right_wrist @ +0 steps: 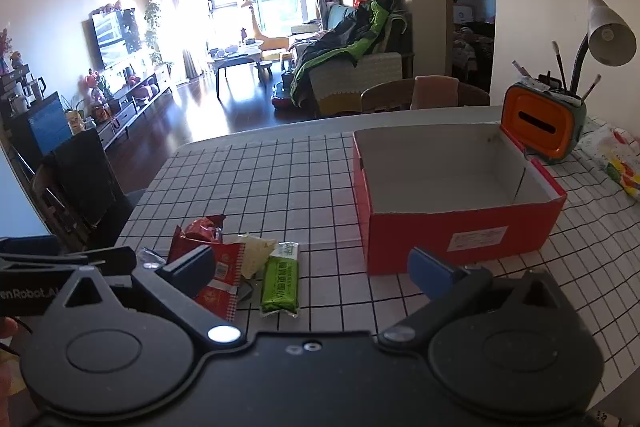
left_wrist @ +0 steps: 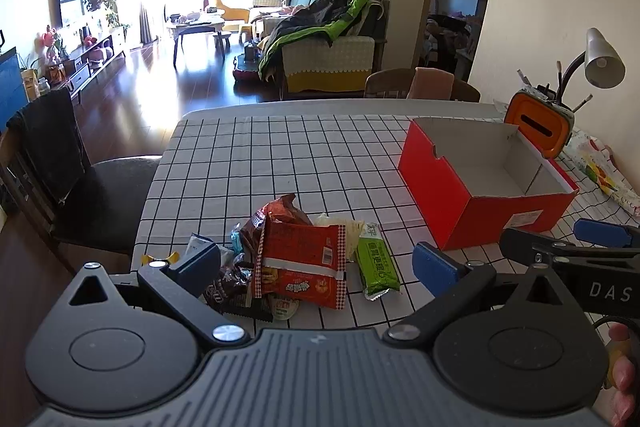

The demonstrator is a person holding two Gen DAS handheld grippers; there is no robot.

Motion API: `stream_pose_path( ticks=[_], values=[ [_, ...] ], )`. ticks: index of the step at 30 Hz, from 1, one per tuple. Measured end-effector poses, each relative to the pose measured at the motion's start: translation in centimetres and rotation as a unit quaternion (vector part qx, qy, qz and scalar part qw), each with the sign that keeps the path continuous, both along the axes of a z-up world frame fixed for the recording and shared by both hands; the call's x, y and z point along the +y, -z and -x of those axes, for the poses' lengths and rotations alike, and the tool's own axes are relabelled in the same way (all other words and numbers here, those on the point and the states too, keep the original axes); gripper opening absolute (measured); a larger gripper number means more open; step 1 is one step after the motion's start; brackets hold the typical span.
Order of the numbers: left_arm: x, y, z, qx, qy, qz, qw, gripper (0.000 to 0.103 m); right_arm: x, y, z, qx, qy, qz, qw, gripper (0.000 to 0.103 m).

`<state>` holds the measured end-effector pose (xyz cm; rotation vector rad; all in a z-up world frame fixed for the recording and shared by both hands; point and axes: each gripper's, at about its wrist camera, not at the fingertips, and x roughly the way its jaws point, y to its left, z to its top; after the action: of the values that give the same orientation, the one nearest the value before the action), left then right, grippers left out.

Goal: Organize snacks

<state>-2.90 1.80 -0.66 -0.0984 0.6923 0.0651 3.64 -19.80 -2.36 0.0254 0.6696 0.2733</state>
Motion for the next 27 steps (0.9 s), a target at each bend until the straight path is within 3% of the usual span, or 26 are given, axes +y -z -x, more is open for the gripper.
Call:
stream_pose_path(
  ticks=[27],
  values=[
    [1.2,0.0,1.2,0.002,-0.011,0.008,0.9999,0.103,1.5,-0.9,1.4,-0.017,-0.029,0.01,0.999,0.103]
  ],
)
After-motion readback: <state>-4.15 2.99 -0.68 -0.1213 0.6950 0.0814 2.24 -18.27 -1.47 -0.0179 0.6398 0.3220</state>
